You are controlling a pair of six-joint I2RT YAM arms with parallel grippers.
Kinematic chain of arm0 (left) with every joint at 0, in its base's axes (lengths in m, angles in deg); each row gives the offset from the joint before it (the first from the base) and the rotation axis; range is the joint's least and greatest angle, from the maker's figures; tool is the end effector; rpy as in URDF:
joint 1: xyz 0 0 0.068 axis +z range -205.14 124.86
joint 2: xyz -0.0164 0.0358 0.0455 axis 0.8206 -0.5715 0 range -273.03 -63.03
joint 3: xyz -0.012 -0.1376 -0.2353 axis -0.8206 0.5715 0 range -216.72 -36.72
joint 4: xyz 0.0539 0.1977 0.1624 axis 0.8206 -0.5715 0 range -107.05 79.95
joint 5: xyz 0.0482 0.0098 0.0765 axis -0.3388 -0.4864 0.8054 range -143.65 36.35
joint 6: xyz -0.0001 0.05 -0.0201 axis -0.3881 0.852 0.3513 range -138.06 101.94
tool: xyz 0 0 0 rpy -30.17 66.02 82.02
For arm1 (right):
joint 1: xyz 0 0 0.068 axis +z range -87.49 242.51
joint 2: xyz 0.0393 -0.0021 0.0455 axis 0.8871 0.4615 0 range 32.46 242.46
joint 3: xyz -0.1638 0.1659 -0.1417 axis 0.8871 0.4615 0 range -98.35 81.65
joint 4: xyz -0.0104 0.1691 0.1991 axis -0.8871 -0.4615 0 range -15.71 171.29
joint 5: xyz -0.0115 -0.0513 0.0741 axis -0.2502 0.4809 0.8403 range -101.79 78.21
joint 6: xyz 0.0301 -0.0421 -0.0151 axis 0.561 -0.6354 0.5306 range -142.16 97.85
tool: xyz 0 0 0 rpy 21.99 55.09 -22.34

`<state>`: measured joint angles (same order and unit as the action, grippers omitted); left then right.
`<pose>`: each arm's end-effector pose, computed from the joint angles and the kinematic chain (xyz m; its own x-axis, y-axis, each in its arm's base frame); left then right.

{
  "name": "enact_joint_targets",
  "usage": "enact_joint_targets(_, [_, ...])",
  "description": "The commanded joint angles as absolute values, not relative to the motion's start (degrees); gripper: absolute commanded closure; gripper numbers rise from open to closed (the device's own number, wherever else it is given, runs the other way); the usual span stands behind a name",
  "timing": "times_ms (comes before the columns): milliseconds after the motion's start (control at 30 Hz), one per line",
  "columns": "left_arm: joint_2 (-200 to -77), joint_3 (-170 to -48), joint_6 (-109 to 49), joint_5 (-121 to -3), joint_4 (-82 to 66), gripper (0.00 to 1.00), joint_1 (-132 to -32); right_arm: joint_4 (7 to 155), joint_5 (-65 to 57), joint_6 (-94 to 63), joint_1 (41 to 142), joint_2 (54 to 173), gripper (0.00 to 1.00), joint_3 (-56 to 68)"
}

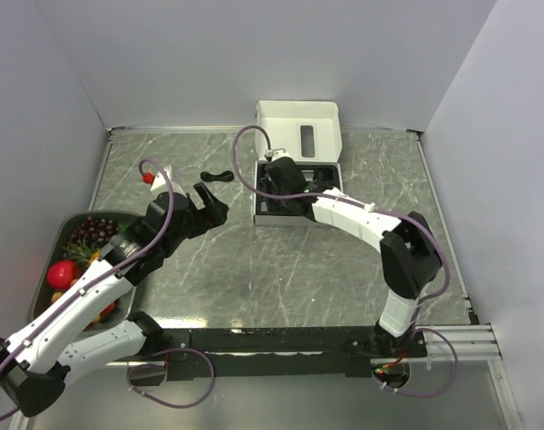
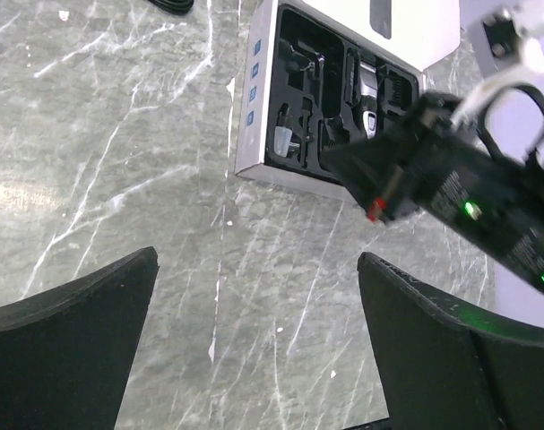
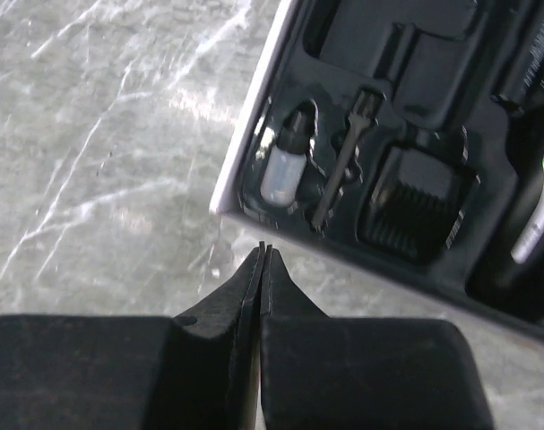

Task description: Sort the hair-cutting tools

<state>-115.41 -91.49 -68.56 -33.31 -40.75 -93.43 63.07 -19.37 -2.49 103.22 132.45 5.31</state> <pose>0.1612 -0.1116 0.3419 -0.4997 -0.5273 -0.6872 -0.0705 0.8155 -0.5745 0.3029 0.2545 0.2573 -0.6689 -0.1354 -0.7309 -0.3684 0.9144 0.1678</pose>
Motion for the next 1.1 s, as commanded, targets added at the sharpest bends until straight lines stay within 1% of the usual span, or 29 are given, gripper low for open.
enact_joint_targets(0, [-112.25, -89.2, -68.77, -32.73, -40.37, 0.01, -93.38, 66.61, -20.58, -3.87, 102.77, 136.42, 1.0, -1.39])
enact_joint_targets(167, [-110.32, -87.61, -67.63, -31.24, -40.2, 0.01, -93.38, 64.59, -20.14, -3.87, 102.06, 140.82, 1.0, -6.85])
enact_joint_targets(367, [-110.75, -88.75, -66.58, -30.97, -40.99, 0.0, -93.38, 63.36, -20.67, -3.61, 101.62, 144.34, 1.0, -9.23])
enact_joint_targets(833, [-111.46, -88.14, -65.87, -31.33, -39.93, 0.01, -93.38, 62.66, -21.02, -3.7, 100.39, 152.25, 1.0, -11.51])
enact_joint_targets(1067, [-111.37, -87.44, -66.22, -30.98, -39.49, 0.01, -93.38, 62.74, -22.6, -3.96, 100.31, 152.17, 1.0, -10.11])
